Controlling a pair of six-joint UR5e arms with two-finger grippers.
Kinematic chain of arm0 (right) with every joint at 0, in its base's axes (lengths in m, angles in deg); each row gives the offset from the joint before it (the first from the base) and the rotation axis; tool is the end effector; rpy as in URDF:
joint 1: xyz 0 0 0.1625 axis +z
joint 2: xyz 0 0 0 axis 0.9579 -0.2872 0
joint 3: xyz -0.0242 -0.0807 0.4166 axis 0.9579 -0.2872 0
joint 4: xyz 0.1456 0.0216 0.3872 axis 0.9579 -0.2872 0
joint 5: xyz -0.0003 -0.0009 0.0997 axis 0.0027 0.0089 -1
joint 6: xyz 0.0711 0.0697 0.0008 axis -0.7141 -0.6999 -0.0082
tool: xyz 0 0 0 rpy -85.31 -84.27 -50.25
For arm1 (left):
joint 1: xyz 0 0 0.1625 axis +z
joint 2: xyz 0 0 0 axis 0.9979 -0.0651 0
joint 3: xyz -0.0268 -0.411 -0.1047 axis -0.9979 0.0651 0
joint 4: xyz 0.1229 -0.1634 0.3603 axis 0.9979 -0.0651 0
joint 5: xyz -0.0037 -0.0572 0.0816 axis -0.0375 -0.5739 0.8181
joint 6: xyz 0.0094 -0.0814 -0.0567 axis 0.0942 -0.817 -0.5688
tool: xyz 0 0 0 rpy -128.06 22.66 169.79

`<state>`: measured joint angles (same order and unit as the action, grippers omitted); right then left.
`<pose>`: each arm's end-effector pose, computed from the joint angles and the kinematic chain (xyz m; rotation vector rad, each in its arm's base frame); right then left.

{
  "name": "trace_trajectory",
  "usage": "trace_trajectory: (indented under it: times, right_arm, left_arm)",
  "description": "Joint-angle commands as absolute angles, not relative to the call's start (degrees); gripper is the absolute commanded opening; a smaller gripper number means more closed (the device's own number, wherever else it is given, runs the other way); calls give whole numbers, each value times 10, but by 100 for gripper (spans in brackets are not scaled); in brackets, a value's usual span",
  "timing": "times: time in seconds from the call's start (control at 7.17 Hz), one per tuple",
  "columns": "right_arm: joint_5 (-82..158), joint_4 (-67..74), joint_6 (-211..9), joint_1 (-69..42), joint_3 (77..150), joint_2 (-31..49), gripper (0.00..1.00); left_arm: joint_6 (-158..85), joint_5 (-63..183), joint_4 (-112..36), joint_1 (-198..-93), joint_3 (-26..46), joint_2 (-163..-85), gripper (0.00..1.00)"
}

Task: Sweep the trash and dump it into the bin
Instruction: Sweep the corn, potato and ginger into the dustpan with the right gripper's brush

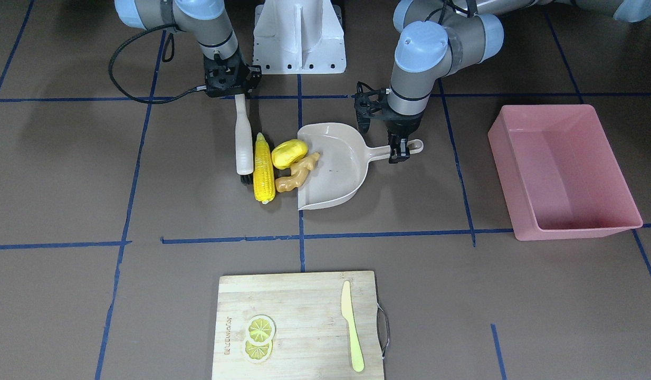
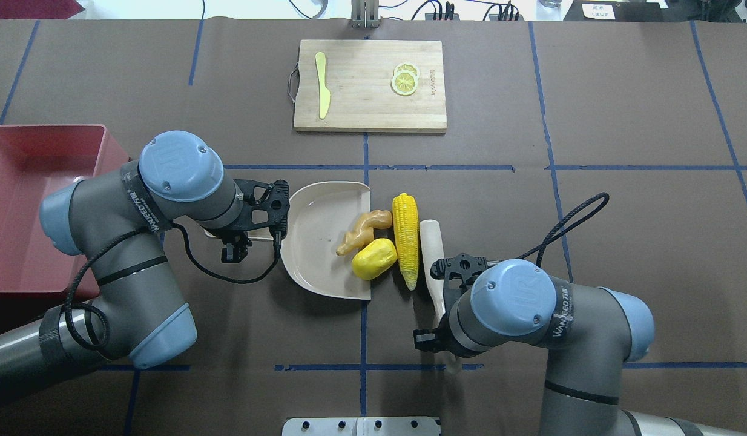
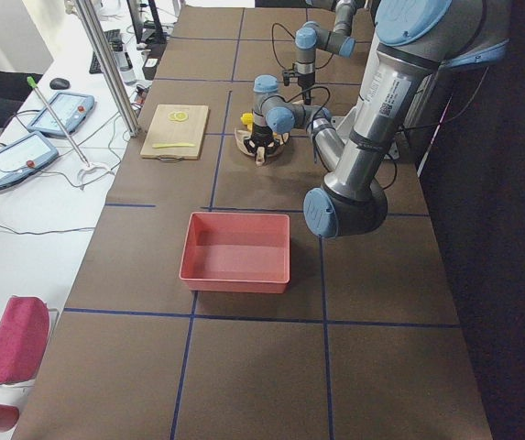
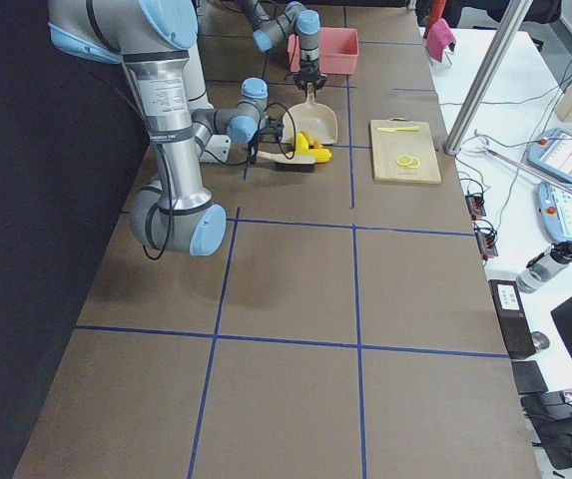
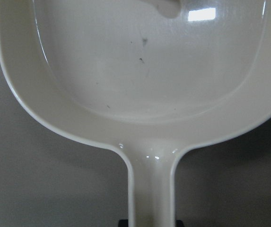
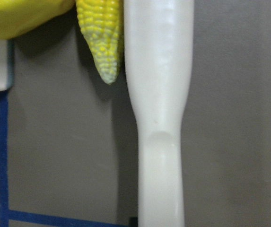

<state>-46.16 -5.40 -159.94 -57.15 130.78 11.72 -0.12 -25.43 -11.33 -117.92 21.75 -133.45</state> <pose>-0.5377 -0.2637 0.2746 -0.0550 -0.8705 -0.1000 0.4875 -0.4230 0.2770 0.6506 0.5411 1.4317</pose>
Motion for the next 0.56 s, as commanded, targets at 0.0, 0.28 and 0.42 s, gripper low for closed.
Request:
trace_trajectory:
  times: [0.0,0.28,0.42]
  right_arm:
    - [-462,-54,-1603,-572,1275,166,0]
    - [-464,-53,-1603,-573,1275,177,0]
    - [-464,-54,-1603,-573,1275,184,0]
  left_arm:
    - [-16,-255,-113,-1170,211,-1349,19]
    - [-20,-255,-113,-1170,207,-1352,19]
    - [-34,-257,-118,-1169,205,-1354,19]
